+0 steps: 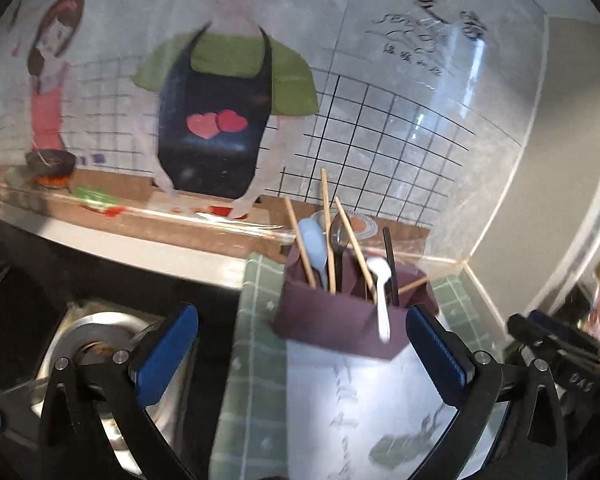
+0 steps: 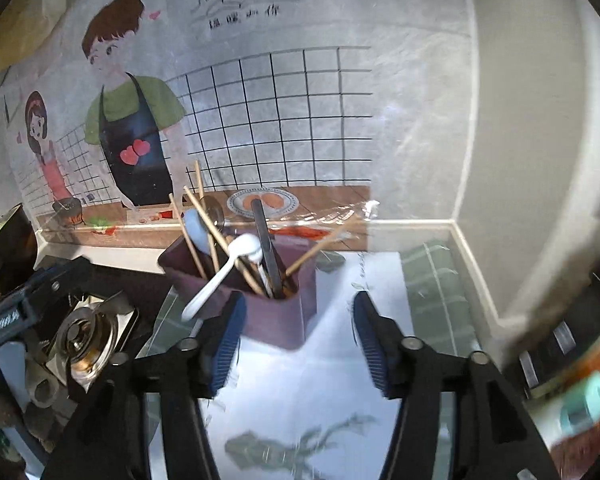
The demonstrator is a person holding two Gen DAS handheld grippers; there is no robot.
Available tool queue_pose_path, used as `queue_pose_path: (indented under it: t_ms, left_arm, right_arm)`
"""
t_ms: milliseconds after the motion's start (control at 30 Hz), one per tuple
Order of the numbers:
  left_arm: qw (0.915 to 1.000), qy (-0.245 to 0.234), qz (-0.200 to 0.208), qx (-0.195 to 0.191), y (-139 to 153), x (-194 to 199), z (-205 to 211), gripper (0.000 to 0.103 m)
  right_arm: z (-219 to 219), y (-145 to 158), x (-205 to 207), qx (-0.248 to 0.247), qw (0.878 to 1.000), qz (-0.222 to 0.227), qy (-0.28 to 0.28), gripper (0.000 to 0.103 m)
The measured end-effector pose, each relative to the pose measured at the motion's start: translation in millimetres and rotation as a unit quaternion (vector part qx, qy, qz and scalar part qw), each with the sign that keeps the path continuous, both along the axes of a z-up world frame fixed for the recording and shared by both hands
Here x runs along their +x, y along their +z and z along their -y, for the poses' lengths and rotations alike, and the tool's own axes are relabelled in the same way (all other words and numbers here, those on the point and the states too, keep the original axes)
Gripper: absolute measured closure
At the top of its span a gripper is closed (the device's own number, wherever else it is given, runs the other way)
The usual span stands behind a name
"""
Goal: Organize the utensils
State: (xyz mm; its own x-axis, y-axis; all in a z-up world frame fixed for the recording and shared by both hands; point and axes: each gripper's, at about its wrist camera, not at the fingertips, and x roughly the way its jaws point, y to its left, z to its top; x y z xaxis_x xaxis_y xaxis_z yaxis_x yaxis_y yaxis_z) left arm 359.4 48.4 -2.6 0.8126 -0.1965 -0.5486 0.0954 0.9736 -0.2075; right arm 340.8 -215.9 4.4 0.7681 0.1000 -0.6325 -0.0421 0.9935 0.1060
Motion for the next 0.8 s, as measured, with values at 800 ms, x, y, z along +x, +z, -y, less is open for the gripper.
queue_pose_path:
  t_ms: [800]
  left_arm:
    - [0.9928,0.038,0.049,0.103,5.7,-214.4,24.0,0.0]
  right_arm:
    - [-24.0,-3.6,-186.2,-0.02,0.999,0.039,-0.005,0.006]
